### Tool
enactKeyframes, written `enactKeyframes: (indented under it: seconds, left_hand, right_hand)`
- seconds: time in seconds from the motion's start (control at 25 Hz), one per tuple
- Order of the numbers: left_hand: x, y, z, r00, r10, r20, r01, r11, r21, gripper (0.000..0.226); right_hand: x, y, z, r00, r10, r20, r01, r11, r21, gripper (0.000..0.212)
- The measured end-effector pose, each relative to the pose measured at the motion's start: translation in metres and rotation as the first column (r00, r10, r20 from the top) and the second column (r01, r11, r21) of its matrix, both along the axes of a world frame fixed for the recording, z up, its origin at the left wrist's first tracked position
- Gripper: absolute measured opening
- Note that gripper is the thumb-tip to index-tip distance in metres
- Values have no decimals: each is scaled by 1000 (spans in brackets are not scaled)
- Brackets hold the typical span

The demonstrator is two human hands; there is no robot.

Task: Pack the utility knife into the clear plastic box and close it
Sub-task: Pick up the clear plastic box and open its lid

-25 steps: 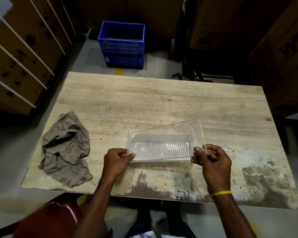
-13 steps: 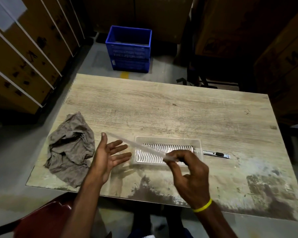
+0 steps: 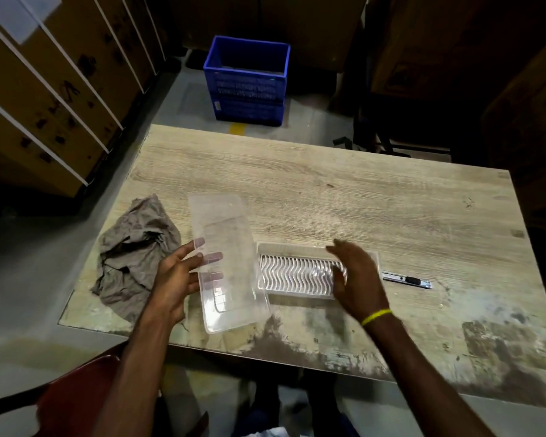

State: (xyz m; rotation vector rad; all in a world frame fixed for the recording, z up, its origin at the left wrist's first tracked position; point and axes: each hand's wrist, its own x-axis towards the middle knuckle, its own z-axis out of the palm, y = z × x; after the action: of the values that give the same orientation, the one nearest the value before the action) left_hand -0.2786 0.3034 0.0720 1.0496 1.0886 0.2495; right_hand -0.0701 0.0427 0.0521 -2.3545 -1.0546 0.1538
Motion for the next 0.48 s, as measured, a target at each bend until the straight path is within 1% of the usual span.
enactKeyframes:
  seconds: [0.04,0.08,0.12,0.16,0.2,0.28,0.48]
  left_hand:
    - [0,2,0,1000,7,-12,-7,1000,12,36]
    - [-1,3,-1,1000,22,-15,-22,1000,18,36]
    - [-2,4,-1,999,45,-12,-44,999,22,36]
    - [-3,5,-3,998,70,-8,-69,997,30,35]
    - [-4,5,-4,996,88,-11,-87,995,47,35]
    - [-8,6,-10,995,91,-46,-86,991,104,36]
    - [-18,13,-31,987,100,-125,-73,976,207,38]
  right_hand:
    - [18,1,-1,998,-60,9,61,989,-138,45]
    - [33,3,-2,996,-83,-9,78,960,-268,42]
    - [45,5,-4,995,-90,-42,69,927,-370,40]
    - [52,7,-6,994,-89,-70,49,898,-437,37]
    - [56,9,-8,993,-82,-83,33,879,-475,33]
    - [57,10,-9,991,-97,-88,42,871,-489,25]
    - [51,-6,-14,970,-239,-53,185,857,-481,14]
